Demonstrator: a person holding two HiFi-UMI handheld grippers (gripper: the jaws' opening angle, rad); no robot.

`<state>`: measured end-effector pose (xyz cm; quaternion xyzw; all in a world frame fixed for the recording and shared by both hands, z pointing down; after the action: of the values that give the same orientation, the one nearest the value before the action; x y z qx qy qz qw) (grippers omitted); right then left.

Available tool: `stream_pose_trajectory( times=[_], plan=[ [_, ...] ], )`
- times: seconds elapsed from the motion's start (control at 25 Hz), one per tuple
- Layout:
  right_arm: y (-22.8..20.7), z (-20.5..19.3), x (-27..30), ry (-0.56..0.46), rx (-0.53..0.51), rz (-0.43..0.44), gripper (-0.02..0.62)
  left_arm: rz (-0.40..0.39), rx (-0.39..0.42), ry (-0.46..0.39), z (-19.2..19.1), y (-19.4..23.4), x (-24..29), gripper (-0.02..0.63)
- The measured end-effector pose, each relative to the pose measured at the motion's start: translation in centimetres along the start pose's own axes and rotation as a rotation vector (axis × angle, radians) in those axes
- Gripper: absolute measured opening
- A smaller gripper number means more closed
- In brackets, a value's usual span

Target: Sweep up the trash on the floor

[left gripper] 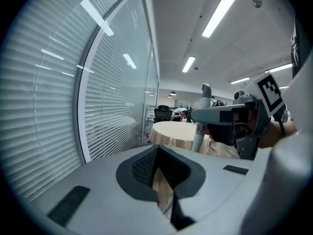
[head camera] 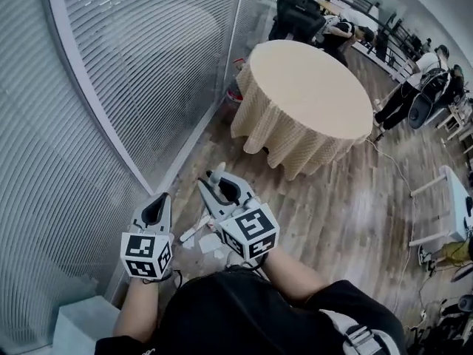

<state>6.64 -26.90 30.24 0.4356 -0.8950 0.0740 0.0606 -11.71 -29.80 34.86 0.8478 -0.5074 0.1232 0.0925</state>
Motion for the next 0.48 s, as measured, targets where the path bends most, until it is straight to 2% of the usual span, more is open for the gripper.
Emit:
stream_pose_trajectory(
  times=[0.16, 0.28, 0.48],
  plan=[
    [-0.8, 1.1, 0.2, 0.011, 0.009, -0.062, 0.097, 0.009, 0.022, -0.023, 2.8, -0.5, 1.2, -0.005],
    [-0.8, 0.5, -1.0, 0.015, 0.007, -0.095, 0.098, 0.008, 0.021, -0.033, 3.1, -1.6, 0.6, -0.005],
    [-3.5, 1.7, -4.0, -0.022, 0.025, -0.145, 0.098, 0.007, 0.029, -0.015, 5.4, -4.3, 1.6, -0.005]
  ],
)
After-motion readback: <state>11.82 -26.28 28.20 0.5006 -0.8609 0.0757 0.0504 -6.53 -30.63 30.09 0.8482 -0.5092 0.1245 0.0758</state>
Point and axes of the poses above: the fingertips, and each gripper's own axes: x forward along the fingers, y to its left, z out of its top, the point moved 9 cm from there along -x, backward along the fingers, and after that the axes turned 15 degrees about z, right-handed, at the moved point
